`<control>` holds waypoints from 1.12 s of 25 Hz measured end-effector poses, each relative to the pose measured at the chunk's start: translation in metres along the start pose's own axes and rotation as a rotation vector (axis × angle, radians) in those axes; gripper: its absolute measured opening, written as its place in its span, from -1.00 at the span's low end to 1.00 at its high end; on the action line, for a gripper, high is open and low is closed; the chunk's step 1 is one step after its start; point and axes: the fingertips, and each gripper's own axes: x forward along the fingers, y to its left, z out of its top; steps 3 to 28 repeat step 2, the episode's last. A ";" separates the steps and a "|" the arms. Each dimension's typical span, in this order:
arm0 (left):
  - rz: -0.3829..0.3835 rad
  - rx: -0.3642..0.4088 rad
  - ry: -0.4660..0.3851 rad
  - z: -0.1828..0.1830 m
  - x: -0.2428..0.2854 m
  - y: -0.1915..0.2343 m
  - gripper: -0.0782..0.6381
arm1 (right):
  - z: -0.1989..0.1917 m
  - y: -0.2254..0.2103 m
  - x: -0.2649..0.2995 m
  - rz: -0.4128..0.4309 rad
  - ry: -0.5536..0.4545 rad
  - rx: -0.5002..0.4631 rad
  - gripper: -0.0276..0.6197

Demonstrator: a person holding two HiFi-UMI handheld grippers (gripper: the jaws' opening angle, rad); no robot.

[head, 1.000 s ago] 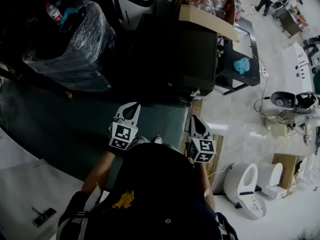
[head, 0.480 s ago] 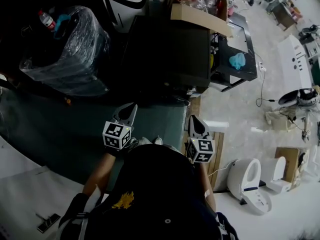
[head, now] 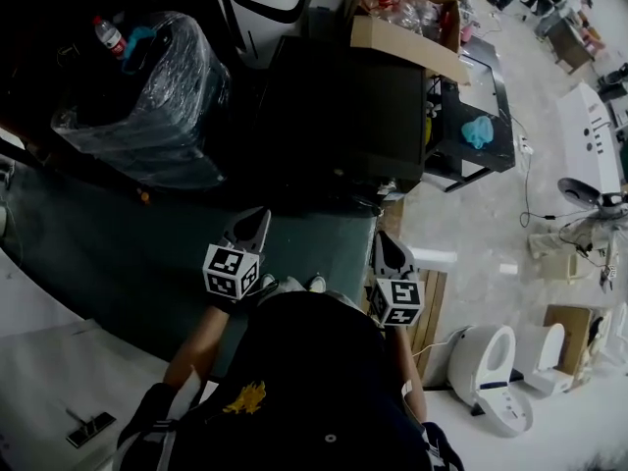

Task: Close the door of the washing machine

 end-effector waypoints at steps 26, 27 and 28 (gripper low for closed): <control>0.010 0.157 0.025 -0.005 -0.004 -0.007 -0.73 | -0.002 0.004 0.001 0.007 0.004 0.000 -0.83; 0.010 0.157 0.025 -0.005 -0.004 -0.007 -0.73 | -0.002 0.004 0.001 0.007 0.004 0.000 -0.83; 0.010 0.157 0.025 -0.005 -0.004 -0.007 -0.73 | -0.002 0.004 0.001 0.007 0.004 0.000 -0.83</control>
